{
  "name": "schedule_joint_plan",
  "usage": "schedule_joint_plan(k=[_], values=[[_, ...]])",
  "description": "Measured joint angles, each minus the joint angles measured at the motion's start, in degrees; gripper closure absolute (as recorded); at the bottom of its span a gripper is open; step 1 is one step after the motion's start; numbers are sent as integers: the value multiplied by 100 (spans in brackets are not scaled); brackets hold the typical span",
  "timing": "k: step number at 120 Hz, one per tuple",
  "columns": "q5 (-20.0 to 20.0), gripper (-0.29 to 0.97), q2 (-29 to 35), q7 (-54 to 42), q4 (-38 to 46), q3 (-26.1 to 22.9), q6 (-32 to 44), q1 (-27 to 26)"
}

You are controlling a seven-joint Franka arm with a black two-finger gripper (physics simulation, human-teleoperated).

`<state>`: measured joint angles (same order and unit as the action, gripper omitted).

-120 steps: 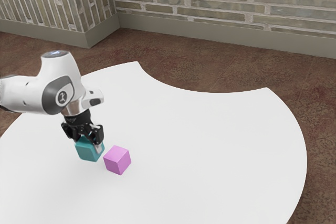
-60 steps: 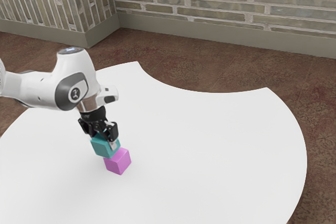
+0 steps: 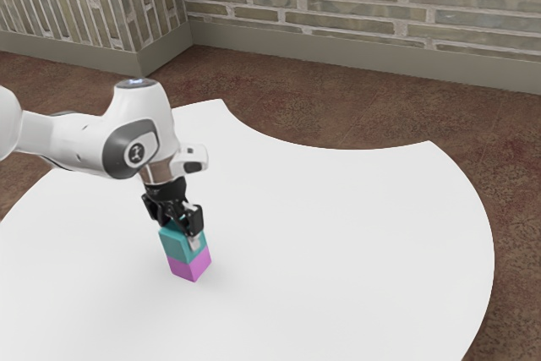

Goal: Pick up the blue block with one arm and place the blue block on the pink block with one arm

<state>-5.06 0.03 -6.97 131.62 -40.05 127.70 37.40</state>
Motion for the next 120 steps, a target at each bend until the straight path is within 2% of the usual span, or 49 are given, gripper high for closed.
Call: schedule_joint_plan(k=[45, 74, 92, 120], values=[[27, 34, 13, -37, 15, 156, -101, -386], [62, 34, 76, -50, 32, 82, -197, -320], [71, 34, 79, -58, 21, 65, -238, 40], [74, 33, 106, -62, -199, -55, -442, 1155]])
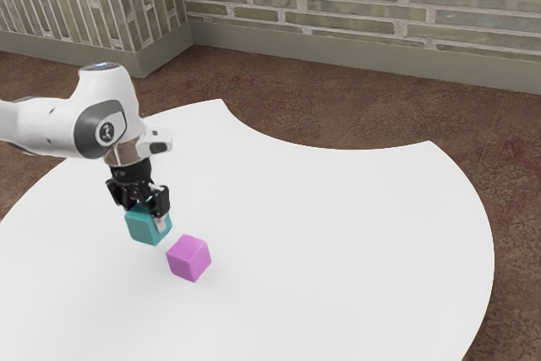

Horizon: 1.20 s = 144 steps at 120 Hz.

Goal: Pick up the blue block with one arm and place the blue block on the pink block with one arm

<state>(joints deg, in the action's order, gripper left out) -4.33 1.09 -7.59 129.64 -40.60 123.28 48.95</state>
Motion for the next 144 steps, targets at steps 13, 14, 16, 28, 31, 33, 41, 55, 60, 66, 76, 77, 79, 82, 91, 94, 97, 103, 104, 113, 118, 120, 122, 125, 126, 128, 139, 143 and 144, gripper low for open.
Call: schedule_joint_plan(k=[13, 14, 16, 28, 31, 33, 41, 55, 60, 66, 76, 77, 79, 82, 91, 94, 97, 103, 104, 113, 118, 120, 122, 125, 126, 128, 139, 143, 144], values=[[5, 33, -57, 4, 3, 5, -41, 353], [5, 33, -59, 4, 3, 6, -44, 377], [6, 33, -63, 4, 3, 8, -48, 422], [121, 34, -105, 27, 2, 50, -64, 647], [141, 34, -113, 33, 2, 26, -67, 736], [153, 34, -119, 37, 2, -19, -69, 824], [190, 34, -153, 50, -4, -94, -75, 1069], [242, 33, -235, 69, -14, -74, -81, 1247], [263, 33, -260, 75, -22, -67, -81, 1207], [287, 33, -305, 83, -39, -60, -81, 1021], [316, 33, -328, 96, -48, -56, -81, 363], [318, 33, -329, 97, -48, -56, -81, 283], [322, 33, -330, 100, -49, -56, -81, 123], [327, 33, -329, 103, -50, -56, -81, -113], [337, 34, -325, 114, -50, -59, -79, -679], [338, 34, -324, 117, -50, -58, -79, -800], [340, 34, -324, 121, -51, -59, -79, -879], [344, 34, -328, 127, -49, -54, -78, -927], [344, 34, -328, 128, -49, -54, -78, -920], [347, 34, -333, 137, -49, -53, -77, -721], [348, 34, -336, 141, -50, -51, -76, -550], [349, 34, -337, 143, -50, -50, -76, -479], [349, 34, -338, 144, -50, -49, -76, -410], [350, 34, -343, 146, -50, -48, -76, -312], [350, 34, -346, 147, -50, -48, -76, -283], [351, 34, -350, 149, -51, -47, -75, -229], [351, 33, -365, 155, -51, -45, -75, -84], [350, 33, -367, 157, -51, -45, -75, -95], [350, 33, -368, 158, -51, -45, -75, -103]])
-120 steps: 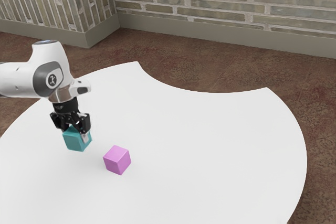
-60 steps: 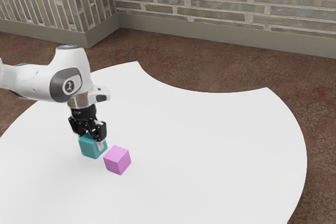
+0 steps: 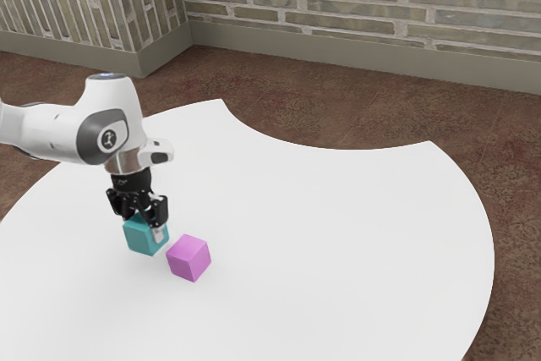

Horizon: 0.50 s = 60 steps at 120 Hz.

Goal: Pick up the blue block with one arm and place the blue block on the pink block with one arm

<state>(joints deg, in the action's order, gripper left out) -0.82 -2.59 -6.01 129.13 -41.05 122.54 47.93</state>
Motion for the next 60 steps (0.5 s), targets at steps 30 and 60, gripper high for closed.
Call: schedule_joint_plan(k=[30, 60], values=[[1, 34, -3, 12, 0, -2, 1, -291], [184, 33, -116, 19, -86, -4, 89, -222]])
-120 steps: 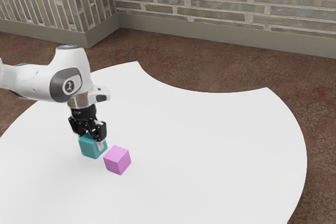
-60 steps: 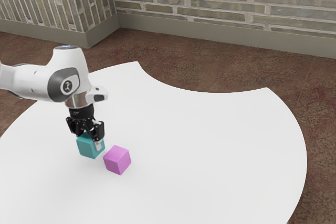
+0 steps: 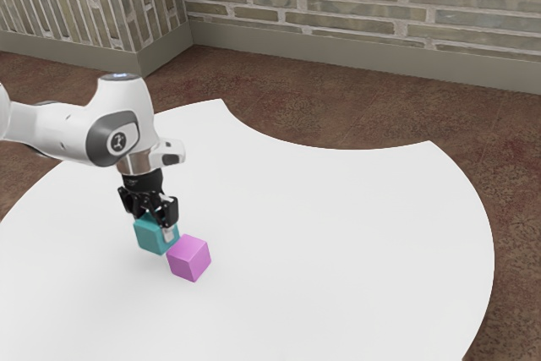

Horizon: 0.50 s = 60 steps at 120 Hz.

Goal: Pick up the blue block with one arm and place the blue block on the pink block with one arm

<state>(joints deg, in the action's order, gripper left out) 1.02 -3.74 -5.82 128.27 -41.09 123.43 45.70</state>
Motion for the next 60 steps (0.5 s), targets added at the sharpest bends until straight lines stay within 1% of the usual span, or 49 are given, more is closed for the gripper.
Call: schedule_joint_plan(k=[27, 60], values=[[90, 34, -48, 22, -1, -2, 246, -240], [105, 33, -82, 168, -9, 0, 433, -293]])
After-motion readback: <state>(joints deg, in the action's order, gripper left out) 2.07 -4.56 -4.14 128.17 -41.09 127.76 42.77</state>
